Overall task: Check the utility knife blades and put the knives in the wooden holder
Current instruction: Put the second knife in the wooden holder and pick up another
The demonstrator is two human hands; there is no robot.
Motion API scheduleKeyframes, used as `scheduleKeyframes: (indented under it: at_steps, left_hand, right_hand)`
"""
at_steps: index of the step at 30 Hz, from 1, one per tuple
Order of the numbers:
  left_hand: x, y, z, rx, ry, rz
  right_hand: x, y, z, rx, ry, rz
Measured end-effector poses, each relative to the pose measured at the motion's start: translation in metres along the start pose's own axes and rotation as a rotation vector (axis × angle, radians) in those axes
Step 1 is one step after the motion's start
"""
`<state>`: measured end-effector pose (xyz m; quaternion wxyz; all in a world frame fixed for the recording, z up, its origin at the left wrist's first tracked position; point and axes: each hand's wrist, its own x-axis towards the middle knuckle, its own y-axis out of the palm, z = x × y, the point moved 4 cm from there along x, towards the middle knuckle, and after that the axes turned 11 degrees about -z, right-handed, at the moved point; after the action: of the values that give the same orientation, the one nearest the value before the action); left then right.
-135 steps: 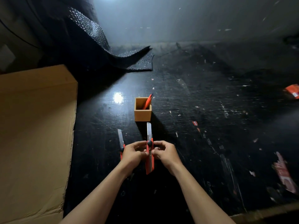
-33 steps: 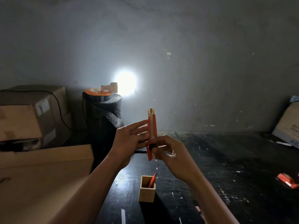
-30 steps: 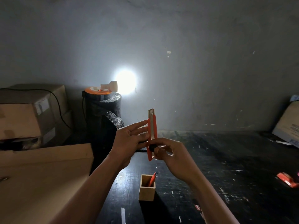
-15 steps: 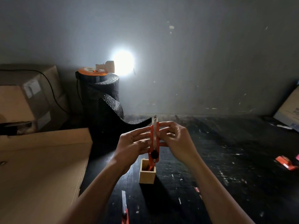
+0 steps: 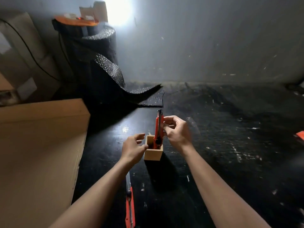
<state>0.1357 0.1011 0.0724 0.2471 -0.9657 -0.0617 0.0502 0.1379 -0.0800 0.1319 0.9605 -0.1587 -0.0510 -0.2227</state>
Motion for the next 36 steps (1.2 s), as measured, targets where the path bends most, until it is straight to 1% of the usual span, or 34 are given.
scheduleKeyframes:
  at_steps: [5, 9, 14, 18, 23, 29, 32, 36]
  left_hand:
    - [0.008, 0.033, 0.029, 0.141, -0.029, 0.059]
    - [0.016, 0.046, 0.042, 0.151, -0.042, 0.07]
    - [0.021, 0.051, 0.046, 0.134, 0.017, 0.076]
    - [0.021, 0.054, 0.05, 0.055, 0.032, 0.096]
    - [0.021, 0.054, 0.05, 0.011, 0.03, 0.084]
    - [0.014, 0.043, 0.047, 0.024, -0.005, 0.024]
    - [-0.004, 0.023, 0.048, 0.07, -0.019, -0.034]
    - [-0.049, -0.007, 0.067, 0.118, -0.046, -0.102]
  right_hand:
    - [0.008, 0.028, -0.038, -0.115, -0.019, -0.052]
    - [0.013, 0.049, -0.067, -0.216, -0.011, -0.044]
    - [0.012, 0.07, -0.088, -0.324, 0.004, -0.008]
    - [0.014, 0.076, -0.095, -0.375, 0.04, -0.014]
    - [0.016, 0.075, -0.095, -0.412, 0.057, 0.013]
    - [0.008, 0.052, -0.069, -0.427, -0.021, 0.017]
    - [-0.012, 0.042, -0.058, -0.419, -0.025, 0.075]
    - [-0.056, 0.043, -0.06, -0.414, 0.012, 0.233]
